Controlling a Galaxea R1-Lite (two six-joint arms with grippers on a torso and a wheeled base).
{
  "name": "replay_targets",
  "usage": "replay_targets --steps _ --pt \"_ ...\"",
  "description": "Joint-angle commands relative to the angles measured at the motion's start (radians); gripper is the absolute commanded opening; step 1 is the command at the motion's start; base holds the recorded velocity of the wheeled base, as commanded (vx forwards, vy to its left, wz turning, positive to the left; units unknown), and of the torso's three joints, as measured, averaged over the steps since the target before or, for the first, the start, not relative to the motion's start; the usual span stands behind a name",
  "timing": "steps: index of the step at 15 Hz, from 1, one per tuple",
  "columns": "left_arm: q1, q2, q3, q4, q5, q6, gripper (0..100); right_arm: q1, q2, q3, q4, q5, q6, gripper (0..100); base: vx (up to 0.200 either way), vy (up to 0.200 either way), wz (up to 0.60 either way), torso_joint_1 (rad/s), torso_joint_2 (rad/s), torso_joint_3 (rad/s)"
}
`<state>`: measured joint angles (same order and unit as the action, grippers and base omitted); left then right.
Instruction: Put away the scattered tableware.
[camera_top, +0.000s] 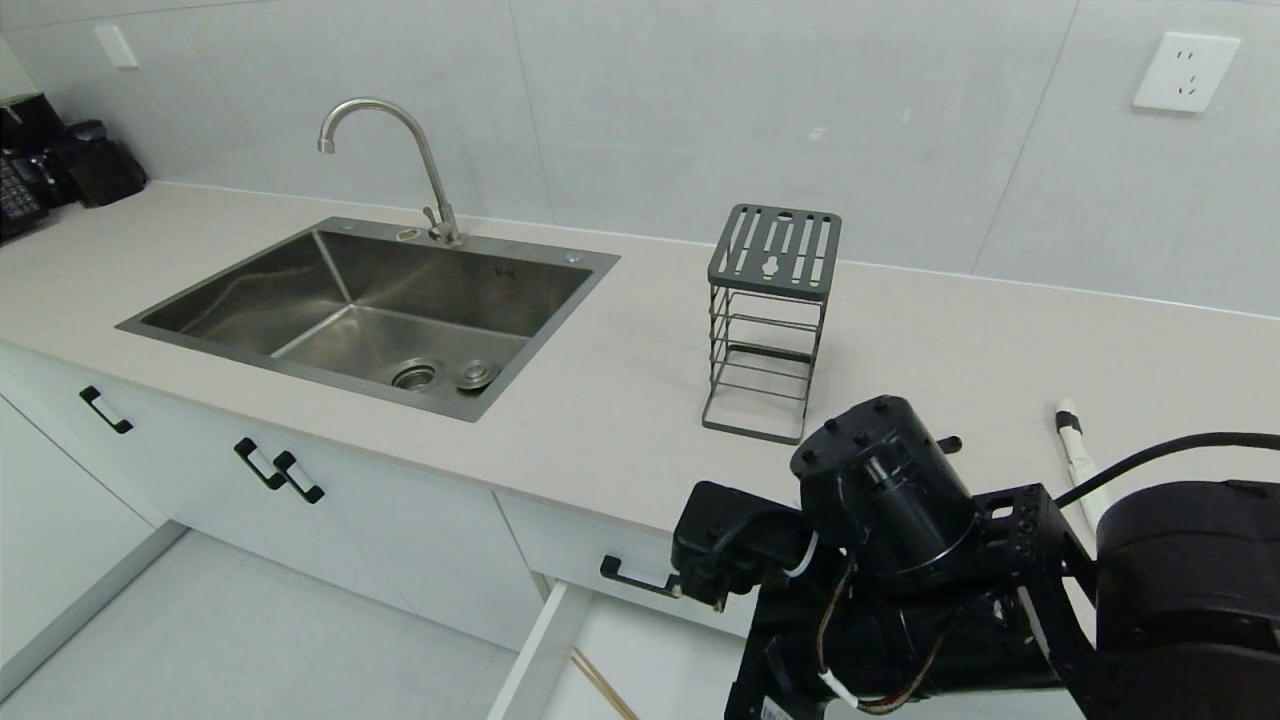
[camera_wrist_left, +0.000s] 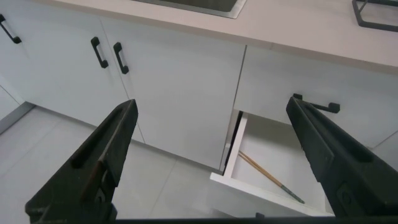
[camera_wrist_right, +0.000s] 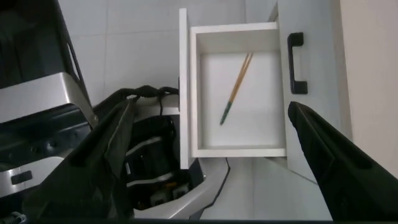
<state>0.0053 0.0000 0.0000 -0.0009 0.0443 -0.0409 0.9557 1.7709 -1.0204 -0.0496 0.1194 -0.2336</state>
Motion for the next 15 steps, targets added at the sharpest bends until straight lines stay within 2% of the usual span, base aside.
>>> replay_targets --steps 1,3,5,7,11,15 --pt "0.001 0.000 0.000 -0.001 0.000 -0.001 100 -0.041 -0.007 -0.004 0.036 -0.033 0.004 100 0.000 0.000 0.00 0.000 0.00 0.000" --pt "0.001 0.000 0.000 -0.001 0.000 -0.001 100 -0.046 -0.013 0.019 0.036 -0.087 0.005 100 0.000 0.000 0.00 0.000 0.00 0.000" --pt "0.001 0.000 0.000 -0.001 0.000 -0.001 100 -0.074 -0.044 0.045 0.034 -0.089 0.004 100 0.000 0.000 0.00 0.000 0.00 0.000" --pt "0.001 0.000 0.000 -0.001 0.000 -0.001 100 -0.150 -0.103 0.123 0.022 -0.087 -0.003 100 0.000 0.000 0.00 0.000 0.00 0.000" --pt "0.001 0.000 0.000 -0.001 0.000 -0.001 100 -0.288 -0.241 0.301 -0.138 -0.067 -0.003 100 0.000 0.000 0.00 0.000 0.00 0.000" --pt "0.001 0.000 0.000 -0.001 0.000 -0.001 100 -0.402 -0.323 0.321 -0.147 -0.056 -0.012 100 0.000 0.000 0.00 0.000 0.00 0.000"
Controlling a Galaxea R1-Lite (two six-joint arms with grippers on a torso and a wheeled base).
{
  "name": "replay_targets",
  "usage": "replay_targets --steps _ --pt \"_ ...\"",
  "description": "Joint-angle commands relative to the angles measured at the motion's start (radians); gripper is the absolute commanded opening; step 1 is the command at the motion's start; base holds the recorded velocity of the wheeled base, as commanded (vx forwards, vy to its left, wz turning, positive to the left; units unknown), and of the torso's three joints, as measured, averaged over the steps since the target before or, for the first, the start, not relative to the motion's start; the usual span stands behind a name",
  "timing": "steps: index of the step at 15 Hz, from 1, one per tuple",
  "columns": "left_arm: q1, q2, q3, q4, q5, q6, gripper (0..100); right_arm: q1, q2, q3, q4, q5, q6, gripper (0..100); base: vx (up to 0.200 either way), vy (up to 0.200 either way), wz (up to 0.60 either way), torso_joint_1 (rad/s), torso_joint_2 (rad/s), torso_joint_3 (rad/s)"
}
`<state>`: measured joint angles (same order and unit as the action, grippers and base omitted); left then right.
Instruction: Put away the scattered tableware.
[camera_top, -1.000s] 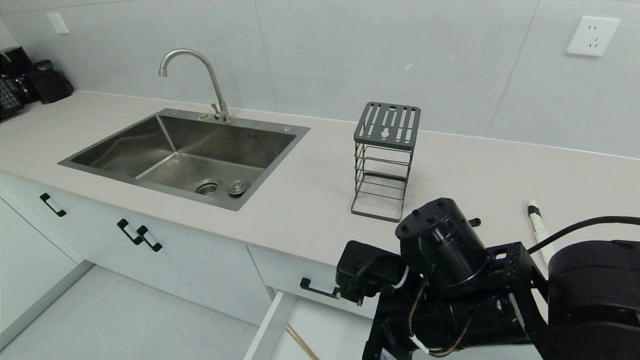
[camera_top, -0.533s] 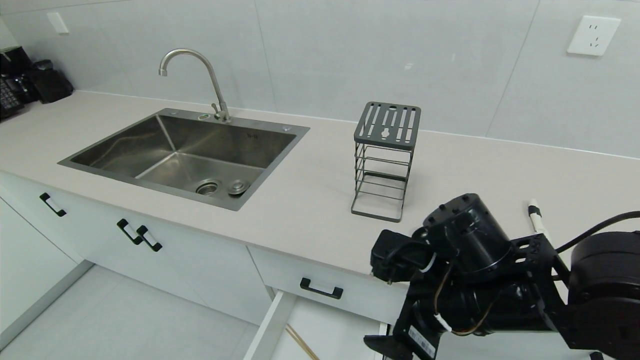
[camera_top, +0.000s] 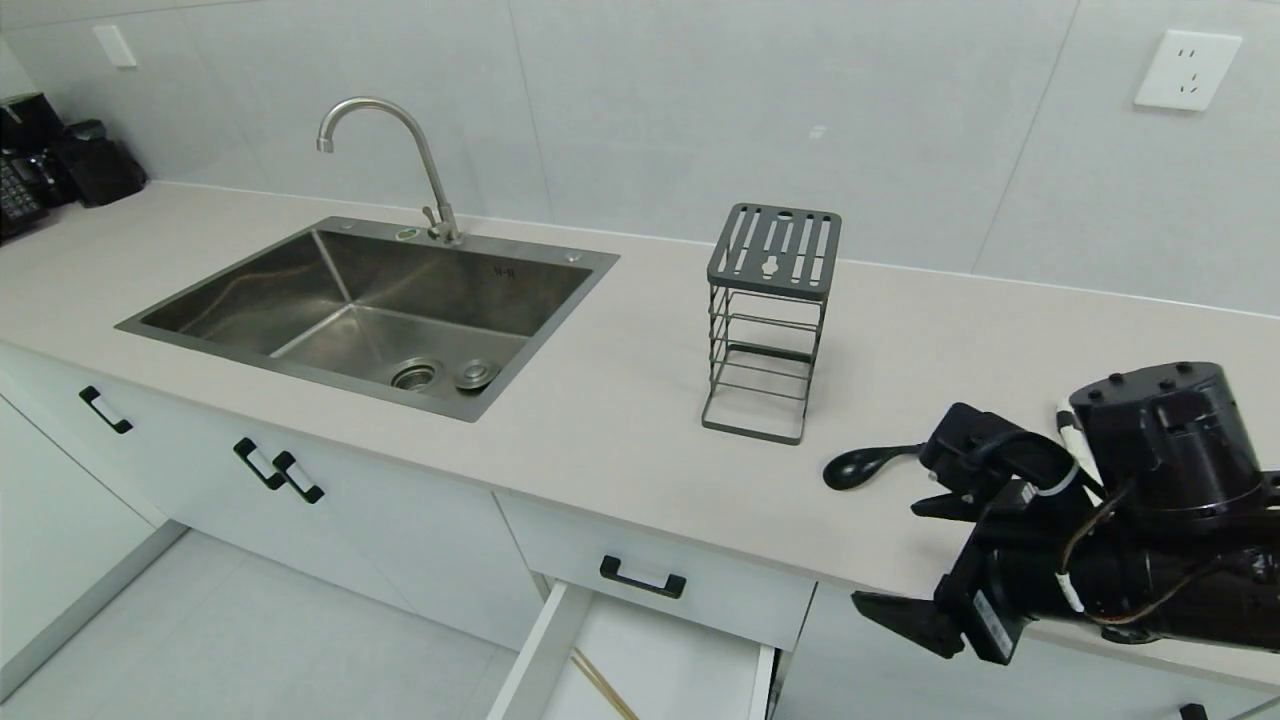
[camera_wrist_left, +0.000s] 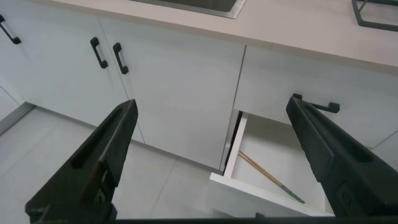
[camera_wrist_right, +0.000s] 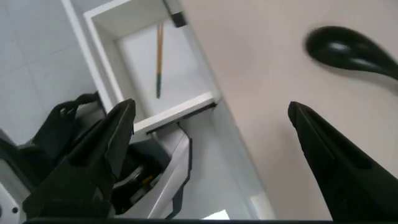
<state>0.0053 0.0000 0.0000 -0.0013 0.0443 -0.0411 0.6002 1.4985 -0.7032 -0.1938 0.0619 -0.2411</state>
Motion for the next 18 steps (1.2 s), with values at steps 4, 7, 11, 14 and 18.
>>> replay_targets --steps 4,7,11,14,18 --pt "0.001 0.000 0.000 0.000 0.000 0.000 100 -0.295 0.029 -0.062 -0.003 0.168 -0.201 100 0.000 0.000 0.00 0.000 0.00 0.000" --pt "0.001 0.000 0.000 0.000 0.000 0.000 100 -0.362 0.154 -0.153 -0.004 0.223 -0.264 100 0.000 0.000 0.00 0.000 0.00 0.000" --pt "0.001 0.000 0.000 0.000 0.000 0.000 100 -0.389 0.250 -0.191 -0.012 0.246 -0.265 100 0.000 0.000 0.00 0.000 0.00 0.000" --pt "0.001 0.000 0.000 0.000 0.000 0.000 100 -0.389 0.313 -0.236 -0.053 0.248 -0.259 100 0.000 0.000 0.00 0.000 0.00 0.000" --pt "0.001 0.000 0.000 0.000 0.000 0.000 100 -0.385 0.408 -0.291 -0.102 0.259 -0.242 100 0.000 0.000 0.00 0.000 0.00 0.000"
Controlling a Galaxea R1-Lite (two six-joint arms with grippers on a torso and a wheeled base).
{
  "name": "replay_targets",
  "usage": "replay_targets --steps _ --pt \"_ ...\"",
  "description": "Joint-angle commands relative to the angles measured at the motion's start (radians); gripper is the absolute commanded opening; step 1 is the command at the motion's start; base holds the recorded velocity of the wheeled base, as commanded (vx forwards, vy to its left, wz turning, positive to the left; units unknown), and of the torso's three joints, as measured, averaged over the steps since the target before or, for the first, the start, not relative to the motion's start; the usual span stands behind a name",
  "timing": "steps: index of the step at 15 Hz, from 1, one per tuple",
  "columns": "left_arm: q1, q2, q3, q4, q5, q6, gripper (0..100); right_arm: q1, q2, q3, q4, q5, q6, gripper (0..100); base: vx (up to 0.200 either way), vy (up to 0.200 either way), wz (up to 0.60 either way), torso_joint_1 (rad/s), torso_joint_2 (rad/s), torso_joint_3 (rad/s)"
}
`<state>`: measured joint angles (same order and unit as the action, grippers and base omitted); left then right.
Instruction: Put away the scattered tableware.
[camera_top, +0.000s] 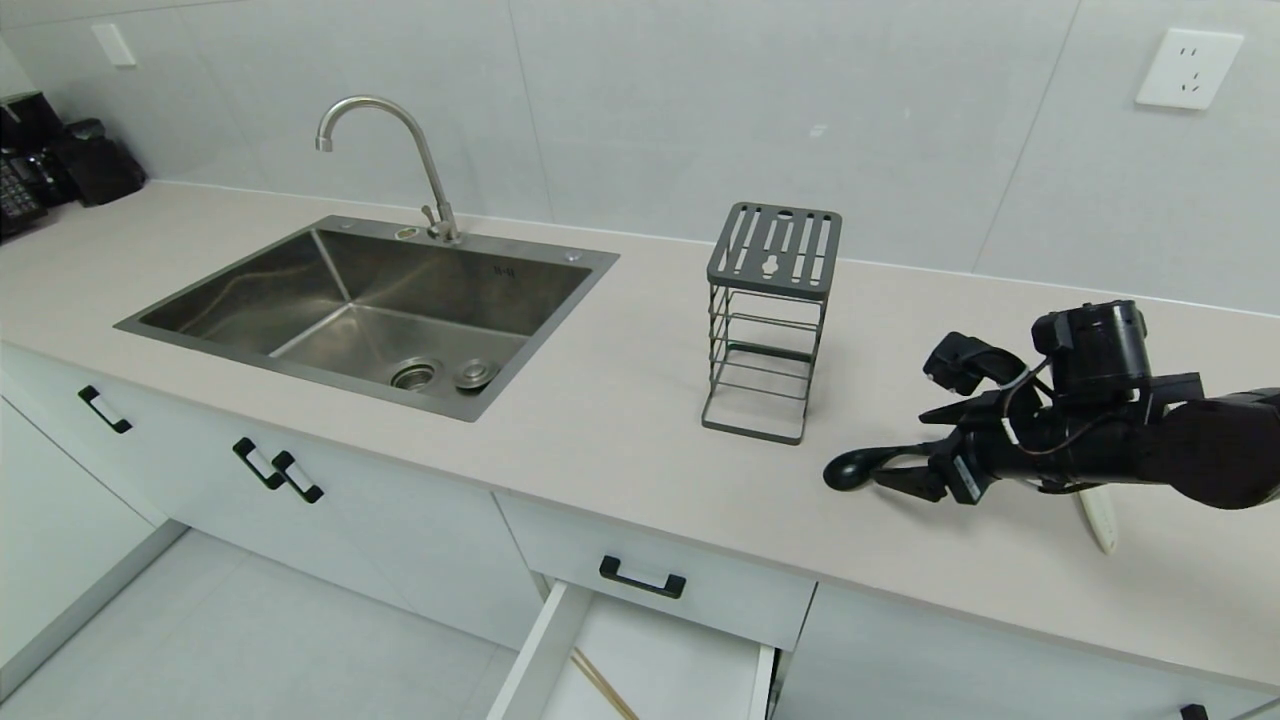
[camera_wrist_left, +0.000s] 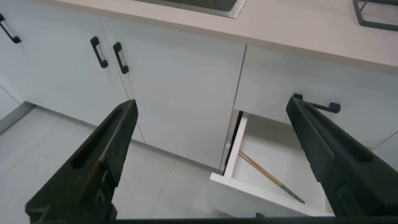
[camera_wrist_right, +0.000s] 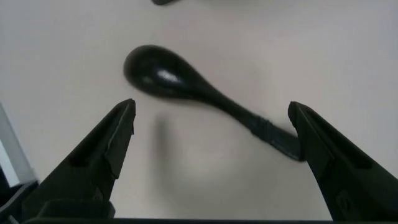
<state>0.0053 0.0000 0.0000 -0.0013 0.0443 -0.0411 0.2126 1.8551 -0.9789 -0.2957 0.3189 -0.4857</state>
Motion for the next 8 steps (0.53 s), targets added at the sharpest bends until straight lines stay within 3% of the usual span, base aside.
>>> replay_targets --steps 1,8 --pt "0.001 0.000 0.000 0.000 0.000 0.000 100 0.002 0.055 -0.015 -0.003 0.003 0.003 100 0.000 0.000 0.00 0.000 0.00 0.000" --pt "0.001 0.000 0.000 0.000 0.000 0.000 100 0.005 0.102 -0.003 -0.065 0.040 0.003 100 0.000 0.000 0.00 0.000 0.00 0.000"
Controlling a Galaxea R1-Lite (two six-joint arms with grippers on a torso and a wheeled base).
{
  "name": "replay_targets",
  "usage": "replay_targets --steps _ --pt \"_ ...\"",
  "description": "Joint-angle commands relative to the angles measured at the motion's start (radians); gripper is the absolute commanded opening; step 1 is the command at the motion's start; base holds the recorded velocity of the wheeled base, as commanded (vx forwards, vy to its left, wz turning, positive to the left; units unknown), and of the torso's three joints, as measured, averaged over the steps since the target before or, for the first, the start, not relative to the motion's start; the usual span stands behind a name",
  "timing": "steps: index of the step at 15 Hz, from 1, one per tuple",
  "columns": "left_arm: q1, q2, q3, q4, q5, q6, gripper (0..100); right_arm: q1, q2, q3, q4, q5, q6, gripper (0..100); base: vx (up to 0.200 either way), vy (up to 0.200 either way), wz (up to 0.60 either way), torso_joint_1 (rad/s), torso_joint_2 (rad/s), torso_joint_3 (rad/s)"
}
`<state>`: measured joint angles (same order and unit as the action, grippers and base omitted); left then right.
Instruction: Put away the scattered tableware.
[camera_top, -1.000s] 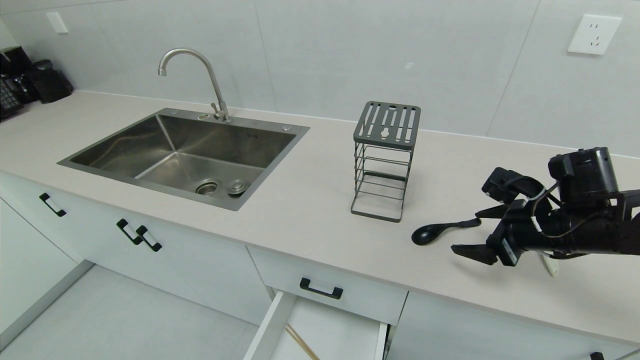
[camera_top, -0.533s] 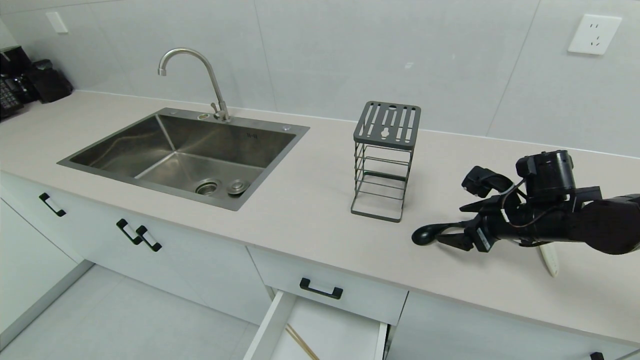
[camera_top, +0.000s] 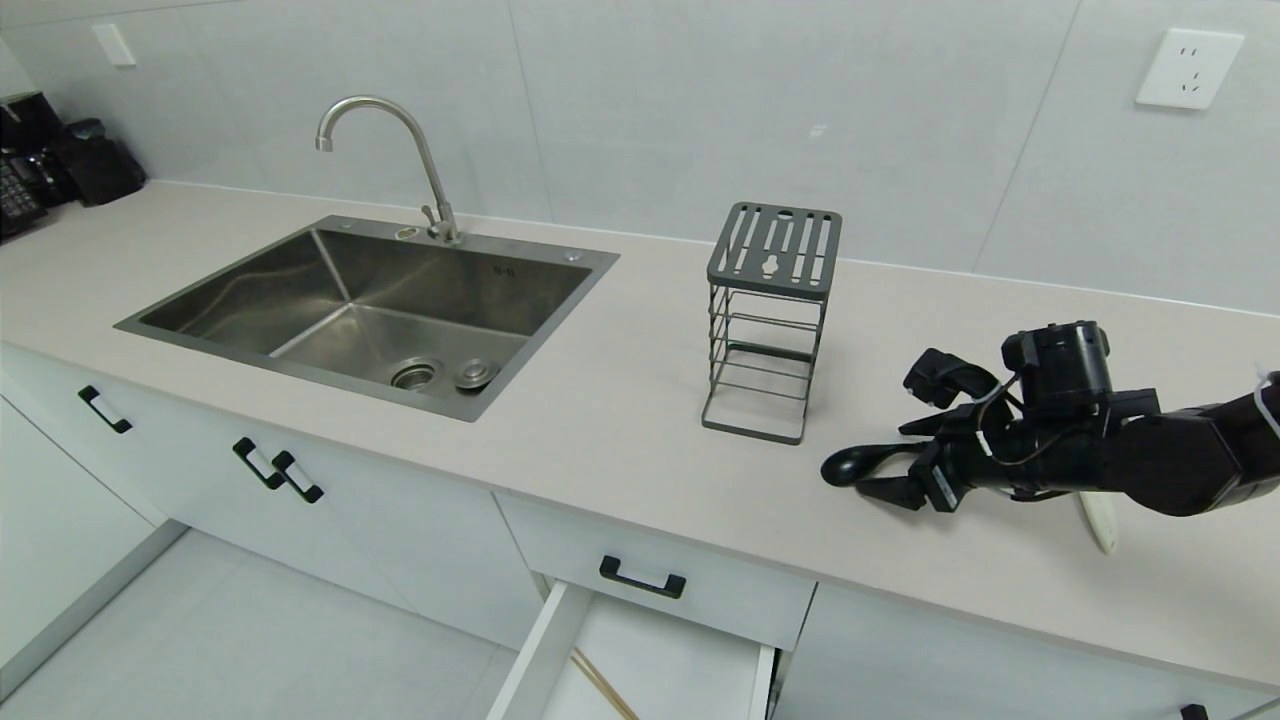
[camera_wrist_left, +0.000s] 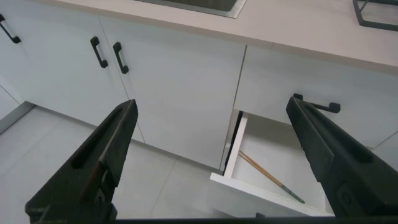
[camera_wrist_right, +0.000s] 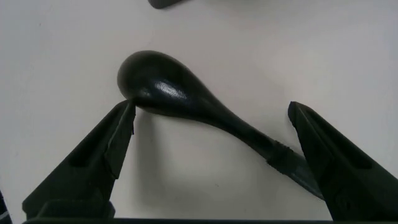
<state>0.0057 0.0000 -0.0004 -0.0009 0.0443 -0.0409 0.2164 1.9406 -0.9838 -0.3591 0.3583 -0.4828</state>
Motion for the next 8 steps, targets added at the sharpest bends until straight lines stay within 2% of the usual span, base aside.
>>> replay_targets --steps 1,6,7,8 --pt "0.000 0.000 0.000 -0.001 0.000 -0.001 100 0.001 0.021 0.005 -0.003 0.002 0.000 100 0.000 0.000 0.00 0.000 0.00 0.000" --pt "0.000 0.000 0.000 -0.001 0.000 -0.001 100 0.003 0.031 0.013 -0.017 0.002 0.000 100 0.000 0.000 0.00 0.000 0.00 0.000" --pt "0.000 0.000 0.000 -0.001 0.000 -0.001 100 0.003 0.032 0.034 -0.029 0.002 -0.004 0 0.000 0.000 0.00 0.000 0.00 0.000" --pt "0.000 0.000 0.000 -0.001 0.000 -0.001 100 0.005 0.034 0.042 -0.041 0.002 -0.002 0 0.000 0.000 0.00 0.000 0.00 0.000"
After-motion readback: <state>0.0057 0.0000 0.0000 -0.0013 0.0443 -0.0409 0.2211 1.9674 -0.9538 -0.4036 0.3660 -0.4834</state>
